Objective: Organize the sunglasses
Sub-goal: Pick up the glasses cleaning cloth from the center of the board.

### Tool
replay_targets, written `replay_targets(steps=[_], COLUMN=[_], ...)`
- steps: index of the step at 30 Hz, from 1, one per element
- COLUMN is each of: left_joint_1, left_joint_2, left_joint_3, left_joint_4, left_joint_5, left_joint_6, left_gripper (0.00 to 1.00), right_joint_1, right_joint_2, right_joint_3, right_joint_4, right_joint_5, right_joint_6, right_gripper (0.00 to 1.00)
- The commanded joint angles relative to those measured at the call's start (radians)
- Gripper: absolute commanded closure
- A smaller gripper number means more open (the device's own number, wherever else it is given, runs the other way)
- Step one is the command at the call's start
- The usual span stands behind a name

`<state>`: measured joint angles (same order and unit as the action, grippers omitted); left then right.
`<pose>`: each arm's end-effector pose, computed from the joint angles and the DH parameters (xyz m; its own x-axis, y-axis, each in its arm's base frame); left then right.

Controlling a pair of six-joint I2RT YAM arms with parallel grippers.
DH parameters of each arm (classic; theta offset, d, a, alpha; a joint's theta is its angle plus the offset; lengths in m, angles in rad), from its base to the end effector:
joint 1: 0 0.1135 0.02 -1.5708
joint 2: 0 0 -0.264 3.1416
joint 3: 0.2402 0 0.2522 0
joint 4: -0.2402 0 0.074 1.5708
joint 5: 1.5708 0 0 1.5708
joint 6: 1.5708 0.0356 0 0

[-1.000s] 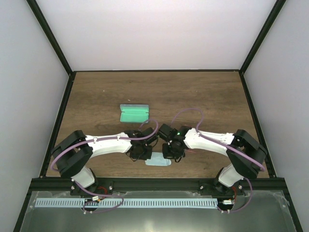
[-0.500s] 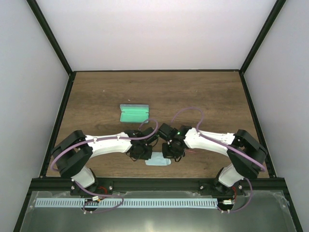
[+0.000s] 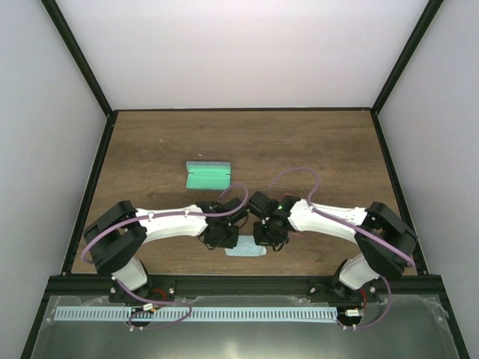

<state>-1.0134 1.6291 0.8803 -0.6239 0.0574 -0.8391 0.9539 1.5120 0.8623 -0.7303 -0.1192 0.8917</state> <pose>0.1449 -0.2363 0.1468 -0.9813 0.1701 -0.0896 0.1842 0.9655 -0.1840 0.1450 0.2117 0.1693 -0.9971 -0.0704 -0.0283 -0.0749 0.9724 0.2209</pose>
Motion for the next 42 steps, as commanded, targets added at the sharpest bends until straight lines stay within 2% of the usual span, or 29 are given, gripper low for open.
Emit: replay_targets(steps=[1,7,15,25,42], left_joint_1=[-0.038,-0.044,-0.045,-0.044,0.008], left_joint_2=[0.074,0.079,0.092,0.028,-0.083], left_joint_3=[0.009,0.009,-0.001,0.011,0.08], left_joint_4=[0.068,0.064,0.079,0.065,-0.021], left_joint_5=[0.046,0.047,0.063,0.009,-0.039], left_joint_6=[-0.021,-0.025,-0.023,-0.029,-0.041], left_gripper=[0.74,0.8,0.96,0.96,0.96], right_joint_1=[0.032,0.031,0.032,0.031,0.032], right_joint_2=[0.002,0.001,0.002,-0.026,0.057], right_joint_3=[-0.012,-0.022,-0.025,-0.003,0.213], right_joint_4=[0.01,0.015,0.015,-0.004,-0.073], right_joint_5=[-0.001,-0.001,-0.002,-0.009,-0.008], right_joint_6=[0.01,0.013,0.004,0.004,-0.047], right_gripper=[0.99,0.99,0.99,0.99,0.99])
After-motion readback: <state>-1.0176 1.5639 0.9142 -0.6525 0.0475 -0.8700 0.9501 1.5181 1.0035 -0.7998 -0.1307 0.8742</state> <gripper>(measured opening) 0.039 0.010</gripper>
